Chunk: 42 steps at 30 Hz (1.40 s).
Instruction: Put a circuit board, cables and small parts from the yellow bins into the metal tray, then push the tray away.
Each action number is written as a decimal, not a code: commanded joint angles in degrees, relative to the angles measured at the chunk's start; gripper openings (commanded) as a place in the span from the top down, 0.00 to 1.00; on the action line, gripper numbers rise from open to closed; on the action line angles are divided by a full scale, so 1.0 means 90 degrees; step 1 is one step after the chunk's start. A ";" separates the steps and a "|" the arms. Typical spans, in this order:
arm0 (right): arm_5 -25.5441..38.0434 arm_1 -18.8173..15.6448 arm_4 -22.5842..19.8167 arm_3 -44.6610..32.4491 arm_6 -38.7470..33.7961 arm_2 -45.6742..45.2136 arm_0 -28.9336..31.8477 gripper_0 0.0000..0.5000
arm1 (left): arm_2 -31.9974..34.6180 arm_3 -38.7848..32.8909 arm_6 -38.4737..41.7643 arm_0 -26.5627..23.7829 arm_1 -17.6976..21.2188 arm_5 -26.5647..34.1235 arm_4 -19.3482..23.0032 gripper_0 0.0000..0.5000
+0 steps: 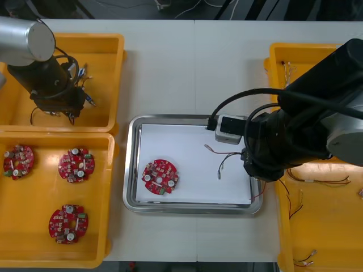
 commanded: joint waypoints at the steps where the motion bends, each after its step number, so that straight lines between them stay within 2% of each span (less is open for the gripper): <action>1: -0.0053 0.0212 0.0351 0.0021 0.0253 0.0379 -0.0197 1.00 | 0.0459 -0.0509 -0.0067 0.0110 0.0326 0.0395 0.0040 1.00; 4: -0.0043 0.0319 0.0566 0.0109 0.0439 0.0506 -0.0178 1.00 | 0.0606 -0.0802 -0.0038 0.0110 0.0404 0.0659 0.0011 1.00; 7: 0.0006 0.0485 0.0859 0.0207 0.0966 0.0623 -0.0178 1.00 | 0.0772 -0.1095 0.0011 0.0110 0.0462 0.0922 -0.0028 1.00; 16: 0.0309 0.1188 0.1415 0.0617 0.2070 0.0692 -0.0051 1.00 | 0.1231 -0.1808 0.0216 0.0110 0.0472 0.1586 -0.0165 1.00; 25: 0.0240 0.1472 0.2060 0.0627 0.2197 0.0897 0.0428 1.00 | 0.1485 -0.2560 0.0470 0.0110 0.0462 0.2217 -0.0292 1.00; 32: -0.0111 0.1511 0.2802 0.0783 0.2294 0.1366 0.0691 1.00 | 0.1612 -0.3077 0.0617 0.0110 0.0462 0.2217 -0.0262 1.00; 42: -0.0551 0.1970 0.3242 0.1525 0.2392 0.1512 0.0809 1.00 | 0.1612 -0.3673 0.0841 0.0110 0.0326 0.2217 -0.0096 1.00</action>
